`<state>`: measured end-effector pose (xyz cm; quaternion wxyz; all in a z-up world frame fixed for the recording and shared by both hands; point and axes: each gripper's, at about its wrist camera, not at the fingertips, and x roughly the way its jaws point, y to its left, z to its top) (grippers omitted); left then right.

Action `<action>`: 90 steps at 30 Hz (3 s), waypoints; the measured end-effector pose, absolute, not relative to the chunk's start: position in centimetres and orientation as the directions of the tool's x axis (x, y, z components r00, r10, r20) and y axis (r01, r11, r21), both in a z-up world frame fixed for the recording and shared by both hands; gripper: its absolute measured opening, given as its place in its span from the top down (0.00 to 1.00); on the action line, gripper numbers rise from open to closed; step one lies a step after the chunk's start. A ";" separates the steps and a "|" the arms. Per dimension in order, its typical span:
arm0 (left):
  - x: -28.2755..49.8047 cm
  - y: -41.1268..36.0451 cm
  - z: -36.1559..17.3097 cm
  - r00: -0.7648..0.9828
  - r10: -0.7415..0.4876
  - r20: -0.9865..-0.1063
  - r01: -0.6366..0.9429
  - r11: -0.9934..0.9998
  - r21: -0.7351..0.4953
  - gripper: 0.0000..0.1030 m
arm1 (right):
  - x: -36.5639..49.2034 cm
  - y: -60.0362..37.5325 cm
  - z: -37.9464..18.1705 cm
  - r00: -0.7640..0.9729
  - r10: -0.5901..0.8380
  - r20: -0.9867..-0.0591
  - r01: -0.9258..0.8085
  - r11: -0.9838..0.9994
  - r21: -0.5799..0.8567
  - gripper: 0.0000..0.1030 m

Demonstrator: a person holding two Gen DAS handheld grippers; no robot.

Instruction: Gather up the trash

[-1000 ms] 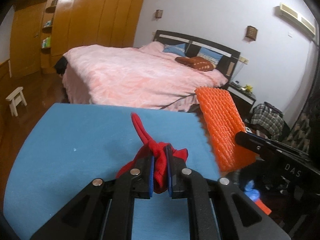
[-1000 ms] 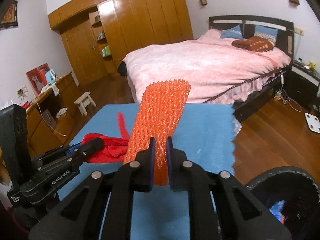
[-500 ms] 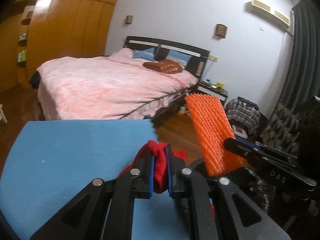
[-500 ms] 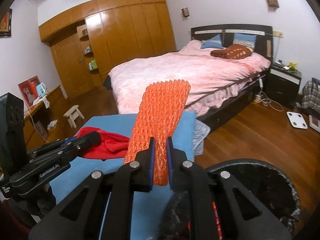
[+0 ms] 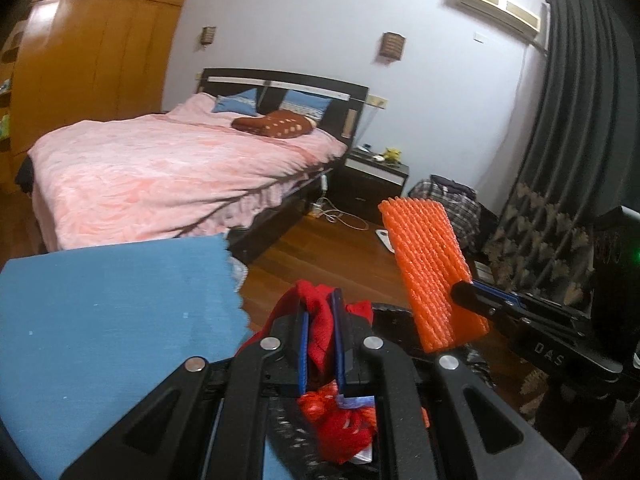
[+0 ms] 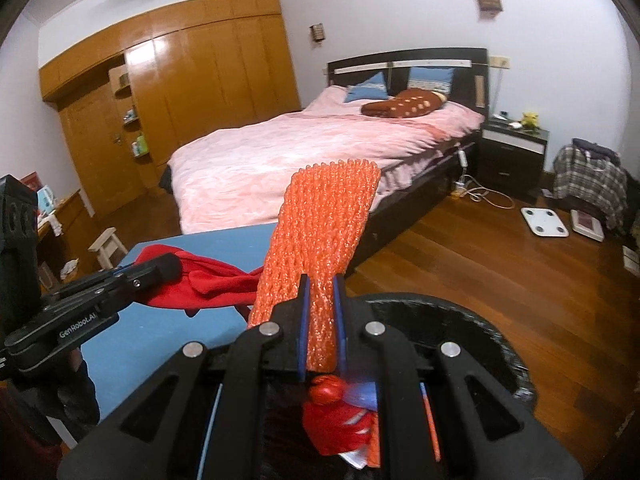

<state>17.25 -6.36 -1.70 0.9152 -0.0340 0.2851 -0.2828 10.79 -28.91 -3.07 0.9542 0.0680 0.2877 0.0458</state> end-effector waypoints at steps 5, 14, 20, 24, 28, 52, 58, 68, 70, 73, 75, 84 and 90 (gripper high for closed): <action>16.8 -9.0 -2.2 0.650 -0.561 -0.513 0.536 0.817 -0.213 0.90 | 9.8 -30.7 -4.1 0.828 0.084 -0.555 0.002 0.988 0.152 0.90; 16.2 -13.1 -3.4 0.610 -0.584 -0.535 0.579 0.790 -0.202 0.90 | 8.1 -33.9 -5.9 0.813 0.026 -0.581 0.070 0.987 0.142 0.90; 15.9 -15.3 -4.4 0.576 -0.600 -0.555 0.611 0.767 -0.195 0.90 | 7.2 -35.8 -7.2 0.800 -0.001 -0.600 0.111 0.983 0.146 0.90; 15.7 -16.7 -5.4 0.550 -0.607 -0.573 0.630 0.752 -0.192 0.90 | 7.1 -36.6 -8.3 0.787 -0.010 -0.617 0.131 0.980 0.152 0.90; 15.8 -17.6 -6.4 0.531 -0.606 -0.592 0.638 0.746 -0.192 0.90 | 7.1 -36.5 -9.1 0.776 -0.014 -0.631 0.140 0.979 0.150 0.89; 17.8 -18.0 -11.5 0.466 -0.576 -0.672 0.615 0.756 -0.222 0.66 | 8.8 -36.7 -13.8 0.695 -0.013 -0.719 0.170 0.975 0.146 0.69; 17.8 -16.8 -11.0 0.491 -0.566 -0.662 0.598 0.772 -0.216 0.42 | 8.5 -36.9 -13.5 0.704 -0.038 -0.709 0.192 0.971 0.139 0.39; 17.4 -13.0 -7.9 0.587 -0.513 -0.626 0.536 0.826 -0.175 0.10 | 7.6 -36.2 -10.6 0.747 -0.047 -0.663 0.181 0.974 0.134 0.10; 17.0 -12.1 -7.0 0.617 -0.494 -0.613 0.515 0.842 -0.160 0.06 | 7.3 -35.7 -9.6 0.757 -0.040 -0.652 0.166 0.977 0.133 0.08; 16.6 -10.9 -5.8 0.635 -0.482 -0.603 0.495 0.854 -0.161 0.06 | 6.8 -34.5 -8.1 0.774 -0.028 -0.633 0.137 0.983 0.123 0.07; 16.1 -10.2 -5.1 0.648 -0.470 -0.599 0.482 0.863 -0.155 0.06 | 6.5 -33.6 -7.0 0.784 -0.022 -0.620 0.115 0.987 0.111 0.06; 13.1 -7.0 -2.7 0.698 -0.428 -0.574 0.438 0.889 -0.131 0.06 | 4.6 -30.0 -3.7 0.808 0.033 -0.589 0.036 0.994 0.105 0.05; 11.2 -5.0 -0.9 0.730 -0.400 -0.554 0.411 0.905 -0.112 0.06 | 3.5 -28.1 -1.8 0.817 0.066 -0.573 -0.005 0.994 0.108 0.05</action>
